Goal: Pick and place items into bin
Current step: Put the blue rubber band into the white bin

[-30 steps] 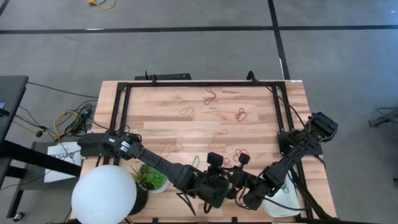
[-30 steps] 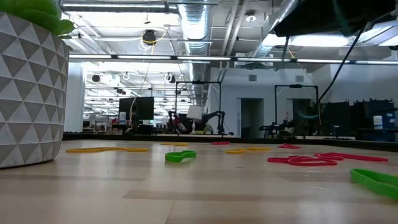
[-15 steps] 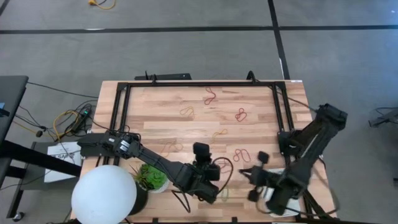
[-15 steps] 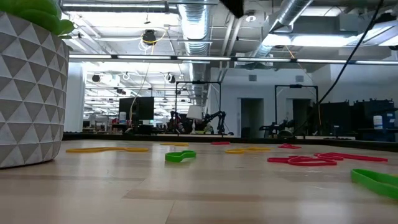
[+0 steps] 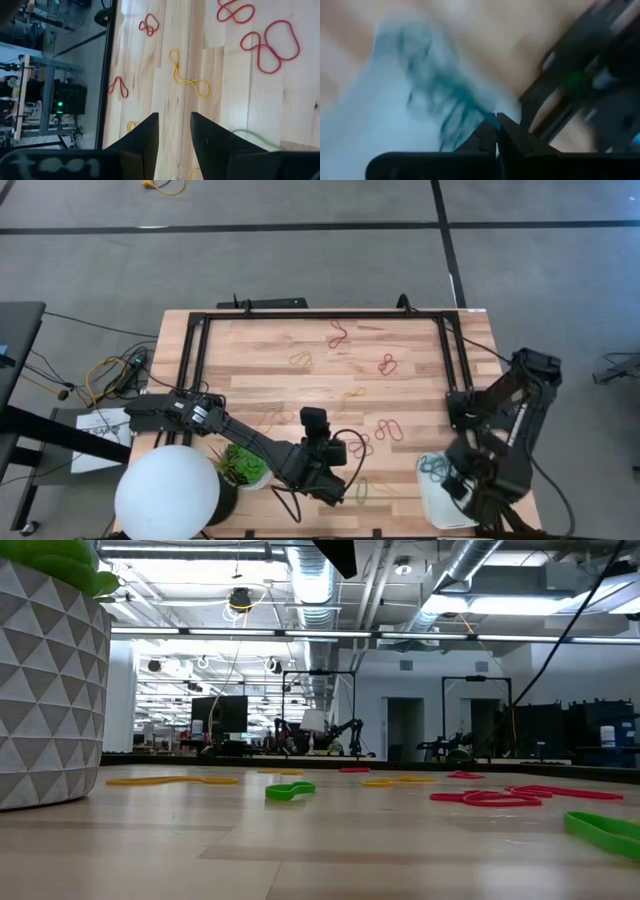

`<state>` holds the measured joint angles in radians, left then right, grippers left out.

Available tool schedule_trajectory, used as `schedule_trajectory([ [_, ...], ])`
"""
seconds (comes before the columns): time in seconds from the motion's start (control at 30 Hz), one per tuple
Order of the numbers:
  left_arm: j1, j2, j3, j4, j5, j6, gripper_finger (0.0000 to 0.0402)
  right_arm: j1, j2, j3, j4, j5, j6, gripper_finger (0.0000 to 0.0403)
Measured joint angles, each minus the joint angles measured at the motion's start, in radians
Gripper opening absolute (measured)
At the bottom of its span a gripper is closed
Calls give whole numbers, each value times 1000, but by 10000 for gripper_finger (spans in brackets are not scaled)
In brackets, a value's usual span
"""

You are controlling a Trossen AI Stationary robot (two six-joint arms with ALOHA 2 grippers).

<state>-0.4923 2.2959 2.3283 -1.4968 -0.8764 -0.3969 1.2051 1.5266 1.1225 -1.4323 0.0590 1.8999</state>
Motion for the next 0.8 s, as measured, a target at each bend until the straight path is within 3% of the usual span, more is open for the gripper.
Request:
schedule_trajectory([
  [0.3, 1, 0, 0, -5, 0, -10, 105, 91, 87, 0, 2, 7, -66, 9],
  [0.47, 2, 0, 0, -5, 0, -10, 105, 62, 85, 0, -128, 231, -177, 2],
  [0.63, 2, 0, 0, -5, -1, -10, 105, 11, 54, -1, -120, 444, -248, 3],
  [0.8, 2, 0, 0, -5, -1, -10, 105, -45, 43, 0, -53, 541, -401, 3],
])
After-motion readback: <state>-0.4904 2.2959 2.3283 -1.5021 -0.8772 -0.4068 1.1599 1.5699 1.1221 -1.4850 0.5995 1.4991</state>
